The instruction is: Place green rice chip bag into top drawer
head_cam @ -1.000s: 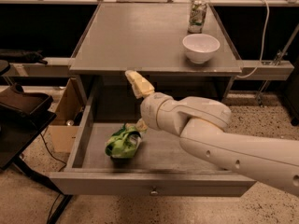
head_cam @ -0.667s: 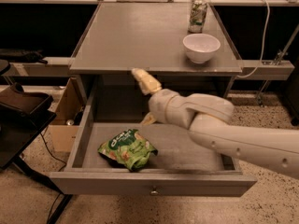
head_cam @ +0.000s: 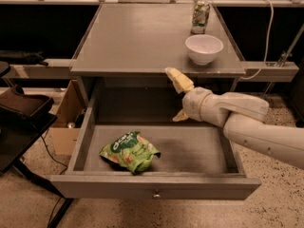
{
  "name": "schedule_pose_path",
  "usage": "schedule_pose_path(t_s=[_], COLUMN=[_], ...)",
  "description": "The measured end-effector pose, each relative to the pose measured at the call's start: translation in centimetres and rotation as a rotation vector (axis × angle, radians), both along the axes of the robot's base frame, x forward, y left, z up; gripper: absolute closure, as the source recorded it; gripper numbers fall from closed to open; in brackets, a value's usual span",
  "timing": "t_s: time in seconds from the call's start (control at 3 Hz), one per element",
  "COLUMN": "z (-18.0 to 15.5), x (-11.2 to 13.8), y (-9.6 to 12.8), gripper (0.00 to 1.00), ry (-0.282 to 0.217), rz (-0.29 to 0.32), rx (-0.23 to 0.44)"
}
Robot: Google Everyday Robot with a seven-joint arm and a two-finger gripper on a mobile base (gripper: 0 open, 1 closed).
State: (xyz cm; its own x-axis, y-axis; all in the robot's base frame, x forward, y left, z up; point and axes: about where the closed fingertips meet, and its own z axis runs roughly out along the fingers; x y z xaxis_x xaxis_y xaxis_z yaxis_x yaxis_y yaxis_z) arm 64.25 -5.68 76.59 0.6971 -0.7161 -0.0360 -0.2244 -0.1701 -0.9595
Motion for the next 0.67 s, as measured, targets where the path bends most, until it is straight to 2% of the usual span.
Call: schedule_pose_path(t_s=[0.33, 0.67], z=[0.1, 2.3], x=[-0.1, -0.6], y=[0.6, -0.6], gripper=[0.00, 0.00], ry=[0.003, -0.029], rz=[0.005, 0.002], rx=[0.009, -0.035])
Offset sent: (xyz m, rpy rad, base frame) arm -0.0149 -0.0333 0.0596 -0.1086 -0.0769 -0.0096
